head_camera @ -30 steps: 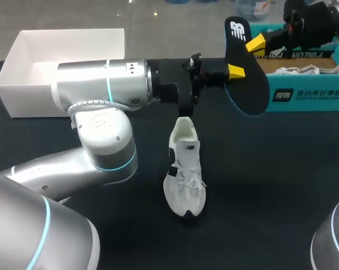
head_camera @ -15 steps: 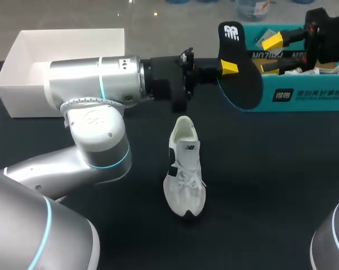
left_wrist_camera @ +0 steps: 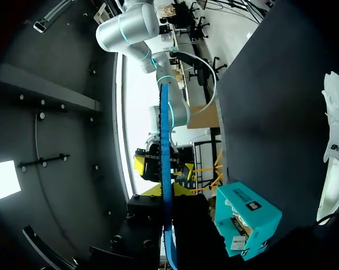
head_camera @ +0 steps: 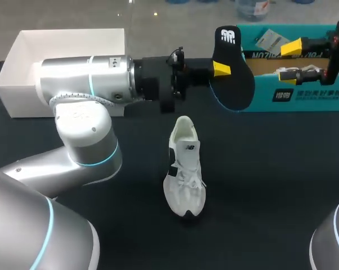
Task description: Take the shoe out of the shoebox, open the shoe tongue, remove and reinsert the insole, then place the shoe into the shoebox
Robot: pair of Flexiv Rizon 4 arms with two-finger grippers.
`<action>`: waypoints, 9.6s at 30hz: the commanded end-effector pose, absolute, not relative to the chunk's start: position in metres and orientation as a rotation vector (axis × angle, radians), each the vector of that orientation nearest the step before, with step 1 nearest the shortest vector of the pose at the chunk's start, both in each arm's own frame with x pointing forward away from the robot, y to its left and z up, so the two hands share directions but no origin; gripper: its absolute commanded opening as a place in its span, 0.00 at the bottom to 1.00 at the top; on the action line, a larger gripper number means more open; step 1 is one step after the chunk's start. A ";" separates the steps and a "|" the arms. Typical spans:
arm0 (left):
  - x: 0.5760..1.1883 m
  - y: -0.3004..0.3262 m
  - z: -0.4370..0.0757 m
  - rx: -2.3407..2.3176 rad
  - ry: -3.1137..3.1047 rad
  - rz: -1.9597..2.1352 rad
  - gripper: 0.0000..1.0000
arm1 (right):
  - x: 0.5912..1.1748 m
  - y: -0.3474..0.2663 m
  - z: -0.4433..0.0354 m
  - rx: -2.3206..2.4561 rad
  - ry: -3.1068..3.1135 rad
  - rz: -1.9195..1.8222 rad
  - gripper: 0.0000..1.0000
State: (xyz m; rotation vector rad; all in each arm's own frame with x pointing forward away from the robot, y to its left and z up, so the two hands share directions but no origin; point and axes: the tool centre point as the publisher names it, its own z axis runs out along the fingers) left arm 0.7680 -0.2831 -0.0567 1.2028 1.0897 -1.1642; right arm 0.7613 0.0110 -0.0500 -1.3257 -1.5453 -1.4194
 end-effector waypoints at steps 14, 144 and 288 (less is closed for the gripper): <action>0.765 -0.271 -0.055 1.240 1.091 -1.175 0.00 | 0.754 0.012 -0.051 -1.416 -1.467 -1.554 1.00; 0.771 -0.274 -0.090 -1.876 2.473 -2.661 0.00 | 0.756 0.020 -0.054 -1.397 -1.345 -1.394 1.00; 0.778 -0.288 -0.109 -2.324 2.504 -2.458 0.00 | 0.729 0.108 -0.034 -2.293 -2.137 -0.269 1.00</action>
